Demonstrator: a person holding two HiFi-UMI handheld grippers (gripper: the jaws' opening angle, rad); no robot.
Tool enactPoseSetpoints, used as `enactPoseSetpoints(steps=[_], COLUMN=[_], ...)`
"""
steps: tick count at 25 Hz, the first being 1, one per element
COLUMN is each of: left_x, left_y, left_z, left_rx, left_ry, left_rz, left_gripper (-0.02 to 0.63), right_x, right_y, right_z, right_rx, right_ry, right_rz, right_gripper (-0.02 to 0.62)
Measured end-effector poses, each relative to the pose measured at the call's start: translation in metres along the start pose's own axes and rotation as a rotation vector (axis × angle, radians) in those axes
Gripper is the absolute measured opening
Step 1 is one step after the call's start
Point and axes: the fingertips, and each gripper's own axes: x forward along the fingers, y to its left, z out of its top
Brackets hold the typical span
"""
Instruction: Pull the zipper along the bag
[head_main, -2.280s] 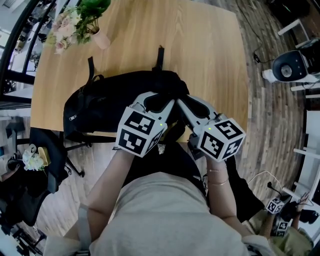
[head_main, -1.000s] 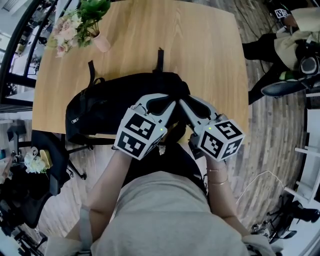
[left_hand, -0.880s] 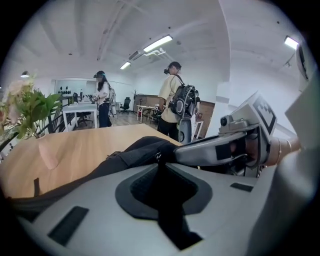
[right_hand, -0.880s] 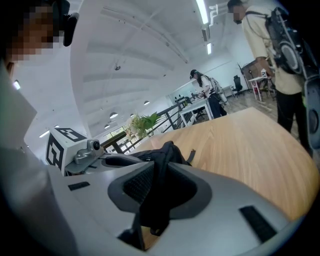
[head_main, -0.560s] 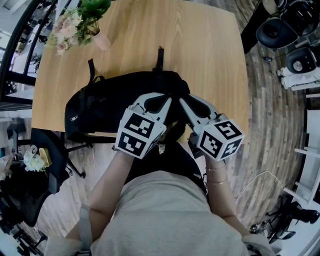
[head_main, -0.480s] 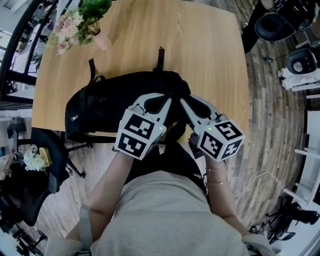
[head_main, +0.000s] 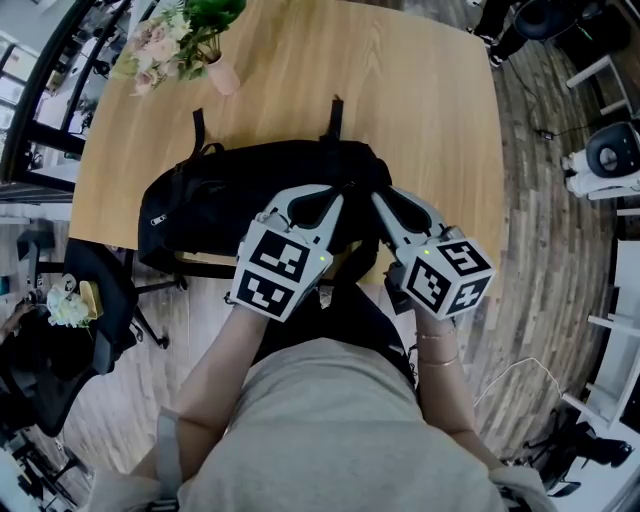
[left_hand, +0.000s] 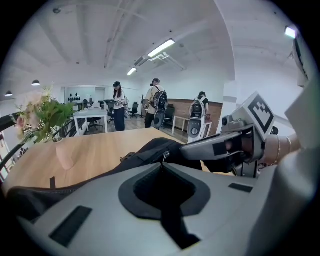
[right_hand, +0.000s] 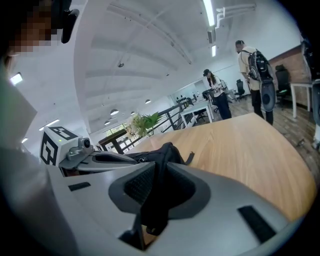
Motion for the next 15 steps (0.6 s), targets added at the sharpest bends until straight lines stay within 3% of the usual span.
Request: enactPoseSetpoints(steps=[15], left_x=[-0.014], left_y=[0.02], left_z=[-0.004], left_rx=[-0.056], left_ry=[-0.005], left_rz=[0.096], left_gripper=[0.023], right_x=[0.004], right_y=[-0.011], right_z=[0.005], right_rx=[0.037], right_ry=[0.013], right_rz=[0.018], right_gripper=[0.072])
